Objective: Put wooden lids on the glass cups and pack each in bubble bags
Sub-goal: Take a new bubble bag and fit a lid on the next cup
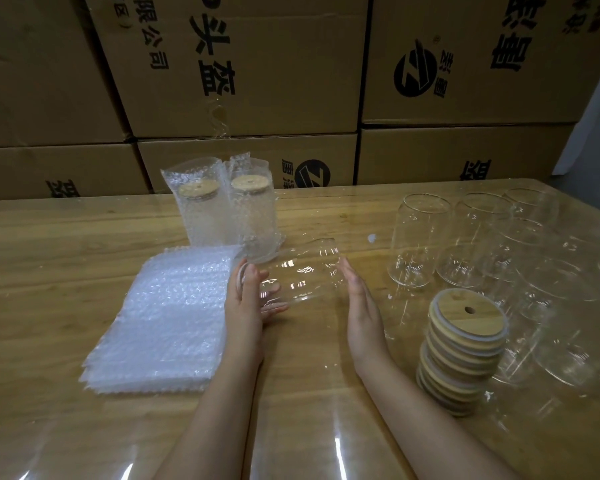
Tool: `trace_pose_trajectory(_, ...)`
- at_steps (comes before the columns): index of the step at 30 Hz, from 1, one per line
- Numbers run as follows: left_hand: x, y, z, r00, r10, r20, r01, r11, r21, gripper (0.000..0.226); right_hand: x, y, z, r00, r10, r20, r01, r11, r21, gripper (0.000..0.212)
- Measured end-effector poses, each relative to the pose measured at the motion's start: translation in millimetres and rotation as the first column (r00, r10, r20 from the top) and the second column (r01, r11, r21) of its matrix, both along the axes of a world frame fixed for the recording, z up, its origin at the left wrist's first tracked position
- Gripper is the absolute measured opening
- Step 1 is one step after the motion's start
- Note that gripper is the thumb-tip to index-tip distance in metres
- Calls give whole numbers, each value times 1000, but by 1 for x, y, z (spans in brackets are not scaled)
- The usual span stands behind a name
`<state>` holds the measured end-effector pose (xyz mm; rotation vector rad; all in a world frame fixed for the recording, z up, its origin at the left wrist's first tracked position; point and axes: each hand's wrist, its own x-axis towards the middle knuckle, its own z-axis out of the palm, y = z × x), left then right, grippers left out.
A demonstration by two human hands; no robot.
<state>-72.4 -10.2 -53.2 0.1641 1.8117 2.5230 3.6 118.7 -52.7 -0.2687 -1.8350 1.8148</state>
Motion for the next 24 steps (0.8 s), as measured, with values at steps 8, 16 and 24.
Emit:
trace_pose_trajectory(8,3,2,-1,998,25,-53,-27,998,-50,59,-1,1,-3,999,-20,-50,16,998,-68,27)
trace_pose_trajectory(16,6,1,4,999,-10,-34,8,997,-74,46,2,1,3,996,-79,-36,74,989,-127,33)
trace_pose_trajectory(24,1,2,1,999,-32,-31,29,996,-88,46,2,-1,9,997,-71,2,71,989,-133,32)
